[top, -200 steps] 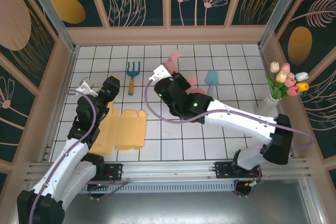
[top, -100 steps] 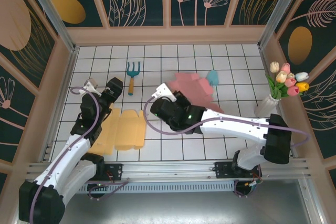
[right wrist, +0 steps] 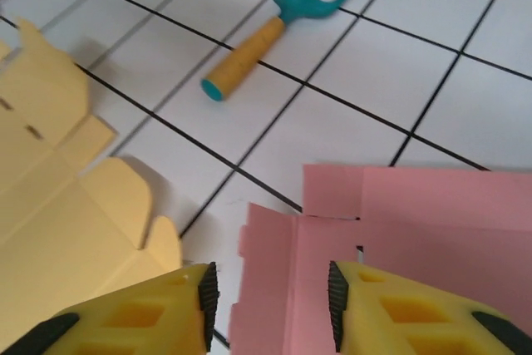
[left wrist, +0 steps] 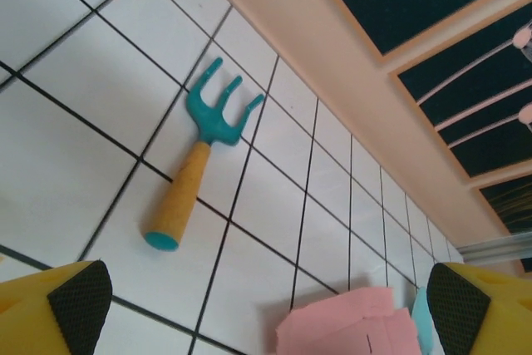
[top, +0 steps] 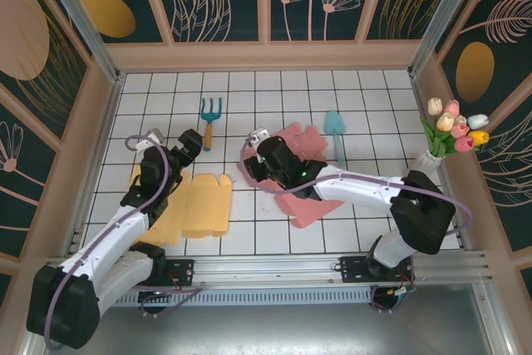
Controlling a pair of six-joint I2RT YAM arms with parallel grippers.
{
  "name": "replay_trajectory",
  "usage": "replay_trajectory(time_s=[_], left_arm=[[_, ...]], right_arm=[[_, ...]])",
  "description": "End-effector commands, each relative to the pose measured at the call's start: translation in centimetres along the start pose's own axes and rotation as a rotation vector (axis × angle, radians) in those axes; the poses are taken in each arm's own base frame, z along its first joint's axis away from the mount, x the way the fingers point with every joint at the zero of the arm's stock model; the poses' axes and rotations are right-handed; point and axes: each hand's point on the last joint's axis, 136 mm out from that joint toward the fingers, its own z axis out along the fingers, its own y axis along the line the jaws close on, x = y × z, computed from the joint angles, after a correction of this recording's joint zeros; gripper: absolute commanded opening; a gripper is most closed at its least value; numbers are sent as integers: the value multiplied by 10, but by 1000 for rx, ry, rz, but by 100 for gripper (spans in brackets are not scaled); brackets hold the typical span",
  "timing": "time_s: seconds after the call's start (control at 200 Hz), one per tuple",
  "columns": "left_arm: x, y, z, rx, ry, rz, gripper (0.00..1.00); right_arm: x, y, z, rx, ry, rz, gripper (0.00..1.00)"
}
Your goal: Fold the paper box
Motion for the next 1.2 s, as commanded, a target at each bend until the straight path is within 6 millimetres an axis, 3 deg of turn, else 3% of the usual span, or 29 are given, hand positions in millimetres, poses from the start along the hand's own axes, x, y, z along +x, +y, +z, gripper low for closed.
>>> replay_trajectory(time_s=[0.0, 0.2, 0.33, 0.43, 0.505, 0.736, 0.856, 1.196], left_arm=[[24, -2, -3, -57, -19, 71, 99], [90, -37, 7, -117, 89, 170, 99], [127, -59, 22, -141, 211, 135, 99], [148, -56, 29, -172, 265, 60, 98], [154, -40, 31, -260, 267, 35, 95], [188, -18, 40, -394, 372, 56, 87], [188, -5, 43, -429, 341, 59, 82], [206, -3, 53, -398, 374, 41, 70]], right_arm=[[-35, -5, -35, -11, -96, 11, 46], [-41, -67, -91, 178, -168, 55, 48], [-30, -102, -128, 256, -283, 130, 51], [-13, -120, -139, 256, -343, 188, 54], [-2, -130, -139, 250, -355, 223, 54], [4, -119, -126, 151, -322, 255, 57], [7, -115, -124, 128, -311, 261, 57], [12, -119, -123, 149, -309, 263, 59]])
